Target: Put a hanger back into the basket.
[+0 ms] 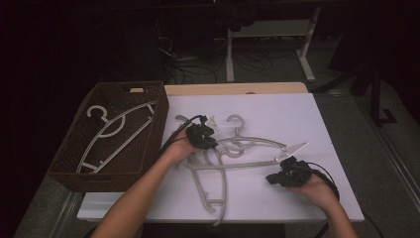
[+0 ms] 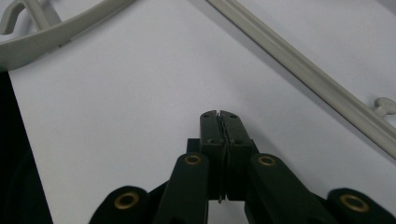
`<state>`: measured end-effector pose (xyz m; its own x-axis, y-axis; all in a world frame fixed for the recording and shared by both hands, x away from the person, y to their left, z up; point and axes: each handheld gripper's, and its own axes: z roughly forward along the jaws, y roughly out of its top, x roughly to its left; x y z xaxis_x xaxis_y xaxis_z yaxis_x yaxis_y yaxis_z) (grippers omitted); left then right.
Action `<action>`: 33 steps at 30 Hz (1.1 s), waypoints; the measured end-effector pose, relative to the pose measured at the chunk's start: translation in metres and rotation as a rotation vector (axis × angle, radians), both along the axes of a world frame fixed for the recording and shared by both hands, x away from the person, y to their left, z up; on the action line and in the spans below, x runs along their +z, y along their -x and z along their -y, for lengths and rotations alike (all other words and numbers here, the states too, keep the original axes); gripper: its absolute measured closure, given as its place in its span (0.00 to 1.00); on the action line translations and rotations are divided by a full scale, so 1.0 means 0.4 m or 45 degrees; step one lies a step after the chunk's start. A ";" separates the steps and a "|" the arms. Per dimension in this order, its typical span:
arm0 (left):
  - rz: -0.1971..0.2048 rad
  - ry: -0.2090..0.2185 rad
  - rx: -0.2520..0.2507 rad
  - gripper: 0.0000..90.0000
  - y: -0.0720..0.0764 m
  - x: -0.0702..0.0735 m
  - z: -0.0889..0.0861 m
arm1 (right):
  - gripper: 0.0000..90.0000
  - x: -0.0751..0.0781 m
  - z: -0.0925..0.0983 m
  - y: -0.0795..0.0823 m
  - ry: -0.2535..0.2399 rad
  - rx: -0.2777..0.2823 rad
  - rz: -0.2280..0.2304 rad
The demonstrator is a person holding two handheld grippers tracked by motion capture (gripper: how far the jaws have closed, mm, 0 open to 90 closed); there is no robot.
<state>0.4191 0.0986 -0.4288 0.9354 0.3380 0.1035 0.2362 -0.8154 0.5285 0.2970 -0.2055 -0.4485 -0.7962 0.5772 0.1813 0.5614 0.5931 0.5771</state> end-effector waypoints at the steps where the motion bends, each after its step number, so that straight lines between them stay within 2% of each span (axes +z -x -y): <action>1: 0.000 0.009 0.007 0.91 0.003 0.003 -0.001 | 0.94 0.000 0.002 0.000 -0.008 -0.004 0.002; 4: -0.005 0.051 0.065 0.91 0.008 0.021 -0.006 | 0.84 0.003 0.009 -0.002 -0.042 -0.026 0.017; 8: 0.003 0.128 0.149 0.91 0.012 0.060 -0.020 | 0.60 0.008 0.015 -0.003 -0.075 -0.081 0.061; 10: -0.003 0.173 0.185 0.91 0.015 0.085 -0.026 | 0.51 0.009 0.017 -0.005 -0.081 -0.113 0.094; 13: 0.001 0.220 0.224 0.91 0.021 0.128 -0.034 | 0.31 0.011 0.017 -0.007 -0.080 -0.141 0.153; 15: 0.011 0.238 0.239 0.91 0.027 0.158 -0.038 | 0.19 0.012 0.016 -0.009 -0.074 -0.170 0.187; 16: 0.011 0.238 0.239 0.91 0.027 0.158 -0.038 | 0.15 0.013 0.017 -0.010 -0.077 -0.184 0.197; 17: 0.025 0.239 0.245 0.91 0.033 0.190 -0.044 | 0.12 0.013 0.017 -0.011 -0.076 -0.198 0.203; 20: 0.048 0.245 0.268 0.91 0.040 0.240 -0.057 | 0.02 0.012 0.020 -0.014 -0.081 -0.222 0.218; 21: 0.048 0.245 0.268 0.91 0.040 0.240 -0.057 | 0.02 0.012 0.020 -0.014 -0.081 -0.222 0.218; 22: 0.066 0.254 0.283 0.91 0.045 0.275 -0.070 | 0.00 0.013 0.021 -0.015 -0.090 -0.224 0.224; 23: 0.066 0.254 0.283 0.91 0.045 0.275 -0.070 | 0.00 0.014 0.022 -0.015 -0.096 -0.225 0.230; 24: 0.077 0.262 0.287 0.91 0.048 0.308 -0.086 | 0.00 0.014 0.022 -0.016 -0.097 -0.228 0.236; 25: 0.077 0.262 0.287 0.91 0.048 0.308 -0.086 | 0.00 0.015 0.023 -0.016 -0.095 -0.233 0.240; 26: 0.088 0.270 0.296 0.91 0.053 0.338 -0.107 | 0.00 0.016 0.024 -0.016 -0.094 -0.233 0.246; 28: 0.109 0.278 0.297 0.91 0.058 0.366 -0.133 | 0.00 0.017 0.026 -0.016 -0.099 -0.242 0.252; 33: 0.171 0.267 0.341 0.91 0.069 0.412 -0.213 | 0.00 0.016 0.028 -0.016 -0.096 -0.247 0.247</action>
